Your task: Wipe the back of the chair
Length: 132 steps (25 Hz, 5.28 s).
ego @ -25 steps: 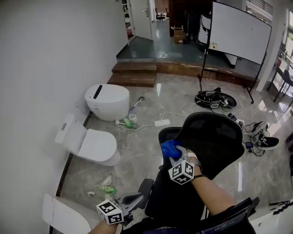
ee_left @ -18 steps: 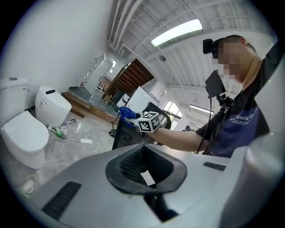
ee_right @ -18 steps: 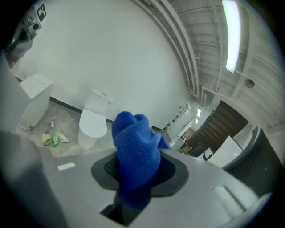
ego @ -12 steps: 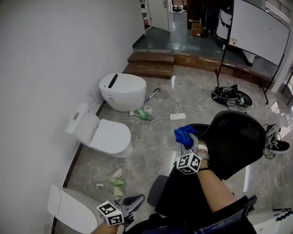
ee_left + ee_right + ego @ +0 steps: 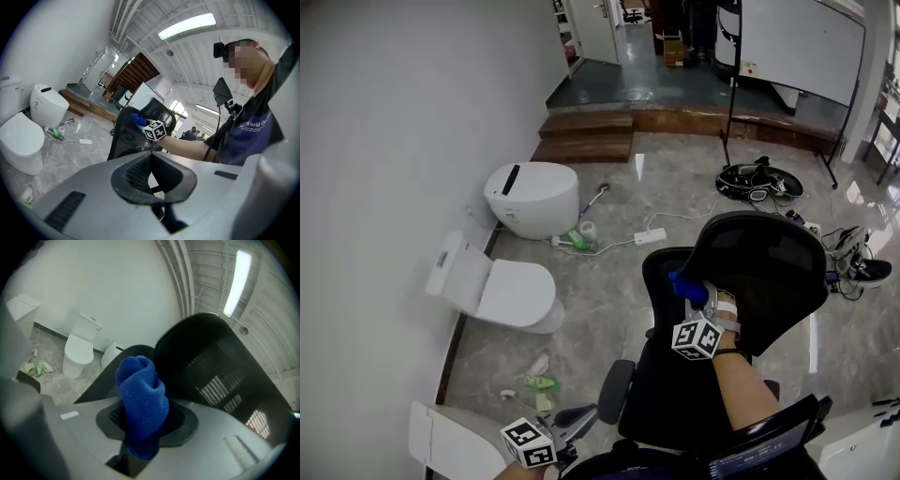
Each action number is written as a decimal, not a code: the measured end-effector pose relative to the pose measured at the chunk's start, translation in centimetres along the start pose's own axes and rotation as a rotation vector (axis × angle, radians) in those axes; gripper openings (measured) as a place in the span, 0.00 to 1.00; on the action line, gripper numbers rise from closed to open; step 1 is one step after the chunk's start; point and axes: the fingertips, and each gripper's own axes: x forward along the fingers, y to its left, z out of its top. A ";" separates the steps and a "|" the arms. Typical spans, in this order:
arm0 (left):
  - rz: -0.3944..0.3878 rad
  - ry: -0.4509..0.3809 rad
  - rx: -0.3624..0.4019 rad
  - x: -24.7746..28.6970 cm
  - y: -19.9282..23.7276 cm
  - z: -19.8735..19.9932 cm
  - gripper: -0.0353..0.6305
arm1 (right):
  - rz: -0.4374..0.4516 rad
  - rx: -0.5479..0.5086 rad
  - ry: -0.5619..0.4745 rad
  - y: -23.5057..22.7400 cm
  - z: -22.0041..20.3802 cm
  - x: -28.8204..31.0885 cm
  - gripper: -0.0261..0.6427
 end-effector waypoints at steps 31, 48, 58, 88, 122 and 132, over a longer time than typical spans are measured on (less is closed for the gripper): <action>-0.154 0.060 0.052 7.7 -7.2 -2.0 0.06 | 0.040 -0.065 0.101 -2.4 -11.9 -9.2 0.22; 0.021 -0.014 -0.015 -2.2 1.4 -1.5 0.06 | 0.179 -0.188 -0.005 7.6 1.2 1.9 0.22; -0.144 0.077 0.036 7.8 -5.3 -1.8 0.06 | 0.012 -0.100 0.272 -5.6 -19.0 -7.3 0.22; 0.039 -0.016 -0.039 -3.8 4.4 -2.6 0.06 | 0.293 -0.264 -0.037 15.3 3.0 2.7 0.22; -0.160 0.089 0.008 9.7 -4.5 -4.3 0.06 | 0.297 -0.208 0.118 9.5 -13.5 -5.9 0.22; 0.023 0.011 -0.070 -1.5 4.7 -4.1 0.06 | 0.358 -0.290 -0.020 18.5 0.9 2.7 0.22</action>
